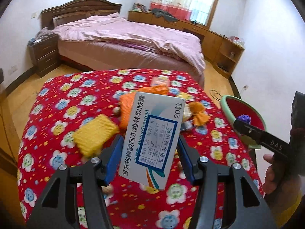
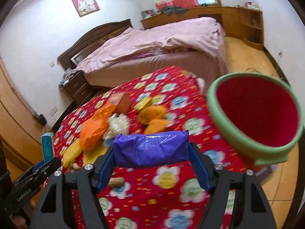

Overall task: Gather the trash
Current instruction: 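Carry the white box and purple wrapper over the red bucket and release both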

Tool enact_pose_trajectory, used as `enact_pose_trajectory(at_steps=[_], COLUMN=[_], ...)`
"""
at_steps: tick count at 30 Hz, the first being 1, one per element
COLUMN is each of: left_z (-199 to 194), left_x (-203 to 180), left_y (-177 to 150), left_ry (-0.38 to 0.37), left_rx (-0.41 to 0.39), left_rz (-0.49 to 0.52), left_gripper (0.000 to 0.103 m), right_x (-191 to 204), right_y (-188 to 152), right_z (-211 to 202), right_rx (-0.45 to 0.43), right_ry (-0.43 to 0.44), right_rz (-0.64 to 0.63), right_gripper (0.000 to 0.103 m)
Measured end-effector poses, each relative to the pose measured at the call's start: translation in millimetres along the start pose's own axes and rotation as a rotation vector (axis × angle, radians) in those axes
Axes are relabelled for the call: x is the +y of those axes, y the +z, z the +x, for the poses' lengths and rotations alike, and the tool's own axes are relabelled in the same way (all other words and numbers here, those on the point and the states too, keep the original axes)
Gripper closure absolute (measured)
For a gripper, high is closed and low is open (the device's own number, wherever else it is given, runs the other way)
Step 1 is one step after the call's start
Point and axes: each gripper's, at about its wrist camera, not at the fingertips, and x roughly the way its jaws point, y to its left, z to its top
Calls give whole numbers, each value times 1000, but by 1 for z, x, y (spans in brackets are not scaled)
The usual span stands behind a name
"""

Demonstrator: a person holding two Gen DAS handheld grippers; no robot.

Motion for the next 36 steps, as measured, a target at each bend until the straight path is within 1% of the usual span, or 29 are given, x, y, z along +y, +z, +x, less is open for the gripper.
enact_pose_trajectory(at_steps=[5,11,17,22,28,36], left_z=[15,36,61,87,118,152], left_x=[-34,-80,-128,-164,-203,-240], left_y=[13,28,37,41,44,51], left_ry=[-60,-114,-156,-198,-221,-258], left_rx=[35,74,107,143,177,187], left_rz=[38,90,141,160,210,265], left_gripper=[46,46,46,46,46,46], right_x=[-39,-87,-136,-171,-203,-224], right_y=[14,27,31,31,34,40], right_z=[-21,-37,-44,-45,-44,-43], right_rx=[-38,-61,-73,-68,-67,-76], right_ry=[-69,-129,-179,-204,-218,-226], right_rz=[30,90,139,160,193,221], right_gripper=[28,28,28,28,28,28])
